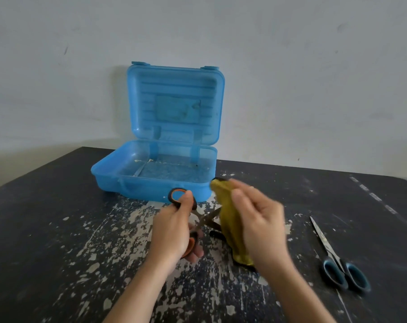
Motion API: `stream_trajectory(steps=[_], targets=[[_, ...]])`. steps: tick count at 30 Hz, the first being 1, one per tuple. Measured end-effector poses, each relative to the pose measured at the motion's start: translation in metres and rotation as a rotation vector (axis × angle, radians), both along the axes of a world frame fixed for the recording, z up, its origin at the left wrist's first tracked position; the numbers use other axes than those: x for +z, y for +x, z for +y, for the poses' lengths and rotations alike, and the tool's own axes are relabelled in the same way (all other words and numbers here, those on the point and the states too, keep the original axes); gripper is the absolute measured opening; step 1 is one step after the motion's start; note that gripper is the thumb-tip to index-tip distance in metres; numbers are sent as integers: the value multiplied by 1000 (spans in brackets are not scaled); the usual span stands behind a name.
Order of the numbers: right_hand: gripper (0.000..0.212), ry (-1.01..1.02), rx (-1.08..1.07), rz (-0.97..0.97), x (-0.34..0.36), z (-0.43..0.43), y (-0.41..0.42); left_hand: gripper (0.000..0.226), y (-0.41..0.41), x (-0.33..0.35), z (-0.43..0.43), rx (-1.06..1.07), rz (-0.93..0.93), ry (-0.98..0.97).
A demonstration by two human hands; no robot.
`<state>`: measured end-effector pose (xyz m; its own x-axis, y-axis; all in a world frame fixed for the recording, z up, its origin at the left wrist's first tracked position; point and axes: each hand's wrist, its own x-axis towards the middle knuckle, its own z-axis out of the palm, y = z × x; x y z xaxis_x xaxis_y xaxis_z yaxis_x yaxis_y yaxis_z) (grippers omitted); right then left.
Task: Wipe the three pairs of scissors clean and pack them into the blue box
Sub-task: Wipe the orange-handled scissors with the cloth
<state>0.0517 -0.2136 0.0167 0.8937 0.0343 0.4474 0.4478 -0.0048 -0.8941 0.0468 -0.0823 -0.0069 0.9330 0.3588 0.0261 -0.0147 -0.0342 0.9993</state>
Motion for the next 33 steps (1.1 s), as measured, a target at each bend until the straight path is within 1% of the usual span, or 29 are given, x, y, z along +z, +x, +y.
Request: stream_trajectory(steps=[1,2,3,4,7,9,11,13,14,17,18,19,20,21,23,25,26,27,30,33], targets=[[23,-151,7,-69,-8,10,-1,54,-1,0,-2,12,-18,49],[19,-318,-31,-172,-17,19,0,58,-1,-1,-4,40,-40,98],[19,-459,-88,-281,-28,26,1,60,-1,-1,-3,76,-55,133],[20,-548,-141,-365,-37,32,3,59,1,-1,-3,116,-60,143],[24,-683,-173,-479,-48,38,4,54,7,-2,2,204,-78,68],[15,-733,-174,-553,-50,36,1,49,8,-5,3,208,-96,20],[12,-709,-114,-555,-52,33,1,45,10,-7,5,221,-86,2],[12,-604,-44,-486,-50,27,1,45,10,-7,8,251,-52,6],[13,-527,-54,-434,-45,24,0,46,9,-6,9,260,-48,8],[20,-254,-208,-242,-28,15,5,54,7,-2,10,262,-88,38],[22,-215,-264,-231,-24,12,6,56,6,-2,9,259,-100,49],[24,-224,-285,-261,-24,11,7,55,7,-2,7,254,-104,55],[24,-273,-256,-307,-25,13,6,54,8,-3,6,249,-104,62],[24,-363,-196,-354,-29,17,3,53,9,-4,5,244,-96,65],[33,-662,-139,-433,-44,29,-3,51,11,-5,7,247,-72,54],[42,-979,-150,-467,-57,40,-4,50,11,-4,11,255,-61,13],[46,-1077,-163,-468,-59,43,-4,49,11,-3,12,256,-58,-8],[48,-1121,-190,-475,-60,45,-4,48,10,-2,13,254,-58,-26],[52,-1149,-313,-473,-55,42,-4,44,9,0,13,240,-54,-60],[53,-1156,-345,-448,-51,38,-4,40,9,1,12,212,-60,-65]])
